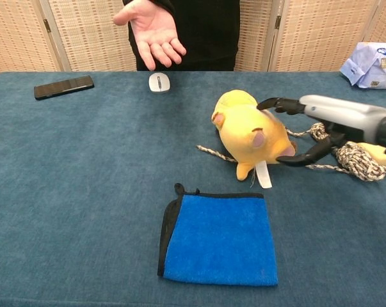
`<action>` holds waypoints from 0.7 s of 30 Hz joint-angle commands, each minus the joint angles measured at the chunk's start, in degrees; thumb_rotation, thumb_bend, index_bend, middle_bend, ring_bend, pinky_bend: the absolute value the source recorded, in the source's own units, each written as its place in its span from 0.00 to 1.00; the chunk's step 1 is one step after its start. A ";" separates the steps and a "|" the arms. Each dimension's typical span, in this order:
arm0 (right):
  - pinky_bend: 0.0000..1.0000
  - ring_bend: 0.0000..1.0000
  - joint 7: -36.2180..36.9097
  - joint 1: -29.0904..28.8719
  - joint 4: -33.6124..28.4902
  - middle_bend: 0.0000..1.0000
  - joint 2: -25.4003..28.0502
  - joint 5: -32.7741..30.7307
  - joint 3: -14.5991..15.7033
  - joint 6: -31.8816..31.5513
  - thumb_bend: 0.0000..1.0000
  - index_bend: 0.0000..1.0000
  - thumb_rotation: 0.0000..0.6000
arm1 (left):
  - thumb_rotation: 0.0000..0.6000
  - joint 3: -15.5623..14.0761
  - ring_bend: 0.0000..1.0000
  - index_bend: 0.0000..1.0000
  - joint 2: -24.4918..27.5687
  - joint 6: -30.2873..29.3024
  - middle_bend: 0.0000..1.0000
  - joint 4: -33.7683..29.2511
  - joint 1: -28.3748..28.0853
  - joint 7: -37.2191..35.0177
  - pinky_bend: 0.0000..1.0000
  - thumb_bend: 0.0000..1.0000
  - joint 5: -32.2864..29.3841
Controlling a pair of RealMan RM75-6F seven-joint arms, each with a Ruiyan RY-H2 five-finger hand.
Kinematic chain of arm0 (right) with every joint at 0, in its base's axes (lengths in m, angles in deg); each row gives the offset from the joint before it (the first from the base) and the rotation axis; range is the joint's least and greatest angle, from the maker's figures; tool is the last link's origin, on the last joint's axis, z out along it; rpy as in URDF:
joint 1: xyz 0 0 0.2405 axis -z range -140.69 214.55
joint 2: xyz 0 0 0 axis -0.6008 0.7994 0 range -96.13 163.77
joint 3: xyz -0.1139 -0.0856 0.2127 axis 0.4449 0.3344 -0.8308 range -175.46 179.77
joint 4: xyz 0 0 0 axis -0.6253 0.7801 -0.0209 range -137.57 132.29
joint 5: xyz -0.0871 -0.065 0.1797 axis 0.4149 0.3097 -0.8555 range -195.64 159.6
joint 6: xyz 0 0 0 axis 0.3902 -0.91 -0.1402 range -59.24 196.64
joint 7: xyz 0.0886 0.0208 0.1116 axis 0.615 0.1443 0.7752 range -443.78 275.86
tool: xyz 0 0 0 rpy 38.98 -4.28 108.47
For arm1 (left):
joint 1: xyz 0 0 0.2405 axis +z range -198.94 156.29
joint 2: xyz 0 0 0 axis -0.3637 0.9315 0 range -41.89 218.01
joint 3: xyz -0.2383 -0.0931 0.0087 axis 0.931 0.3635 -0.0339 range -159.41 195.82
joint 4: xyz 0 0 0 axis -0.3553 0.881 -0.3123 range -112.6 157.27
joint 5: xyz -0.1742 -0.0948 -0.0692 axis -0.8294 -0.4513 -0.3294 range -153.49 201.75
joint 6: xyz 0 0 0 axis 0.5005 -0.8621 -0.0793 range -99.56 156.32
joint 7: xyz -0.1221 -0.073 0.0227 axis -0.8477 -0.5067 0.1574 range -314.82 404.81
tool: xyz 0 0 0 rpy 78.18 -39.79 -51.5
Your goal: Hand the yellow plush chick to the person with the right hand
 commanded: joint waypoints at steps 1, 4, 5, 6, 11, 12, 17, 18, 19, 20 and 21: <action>0.00 0.02 -1.76 -3.02 4.91 0.00 -5.22 -2.99 -1.59 2.49 0.21 0.00 1.00 | 1.00 -0.21 0.07 0.00 0.39 -0.54 0.07 0.33 0.22 -1.14 0.16 0.20 0.37; 0.03 0.03 -3.10 -4.37 9.72 0.01 -9.07 -3.71 -1.81 2.26 0.27 0.00 1.00 | 1.00 -0.35 0.07 0.00 0.66 -0.95 0.07 0.64 0.36 -2.12 0.16 0.20 0.65; 0.14 0.08 -3.63 -4.46 11.88 0.07 -11.00 -3.48 -2.08 0.54 0.32 0.00 1.00 | 1.00 -0.38 0.07 0.00 0.76 -1.09 0.07 0.74 0.42 -2.47 0.16 0.20 0.67; 0.24 0.14 -3.81 -4.40 13.44 0.13 -12.45 -2.96 -2.21 -1.17 0.35 0.03 1.00 | 1.00 -0.39 0.07 0.00 0.82 -1.19 0.07 0.81 0.48 -2.73 0.16 0.20 0.64; 0.76 0.57 -3.08 -3.33 19.51 0.58 -17.13 1.88 -1.80 -11.20 0.54 0.51 1.00 | 1.00 -0.32 0.07 0.00 1.01 -1.56 0.07 1.19 0.75 -3.45 0.16 0.20 0.25; 0.77 0.58 -2.24 -3.10 19.69 0.59 -17.20 2.77 -1.83 -12.90 0.55 0.53 1.00 | 1.00 -0.33 0.07 0.00 1.02 -1.50 0.07 1.22 0.75 -3.43 0.16 0.20 0.20; 0.80 0.61 1.02 -1.91 15.73 0.61 -14.24 6.01 -2.86 -20.03 0.58 0.55 1.00 | 1.00 -0.30 0.07 0.00 0.86 -1.13 0.07 1.13 0.68 -2.86 0.16 0.20 0.04; 0.80 0.61 0.65 -1.73 13.85 0.61 -13.06 6.26 -3.46 -21.21 0.58 0.55 1.00 | 1.00 -0.28 0.07 0.00 0.81 -0.94 0.07 1.06 0.60 -2.67 0.16 0.20 0.00; 0.80 0.61 0.20 -1.66 12.29 0.61 -12.17 6.37 -3.98 -21.98 0.58 0.55 1.00 | 1.00 -0.29 0.07 0.00 0.78 -0.77 0.07 1.00 0.53 -2.51 0.16 0.20 0.00; 0.80 0.61 -0.38 -1.63 10.11 0.61 -11.11 6.57 -4.68 -22.94 0.58 0.55 1.00 | 1.00 -0.29 0.07 0.00 0.73 -0.53 0.07 0.93 0.42 -2.34 0.16 0.20 -0.02; 0.80 0.61 -0.66 -1.64 9.11 0.61 -10.65 6.58 -5.00 -23.26 0.58 0.55 1.00 | 1.00 -0.28 0.07 0.00 0.71 -0.40 0.07 0.90 0.36 -2.27 0.16 0.20 -0.05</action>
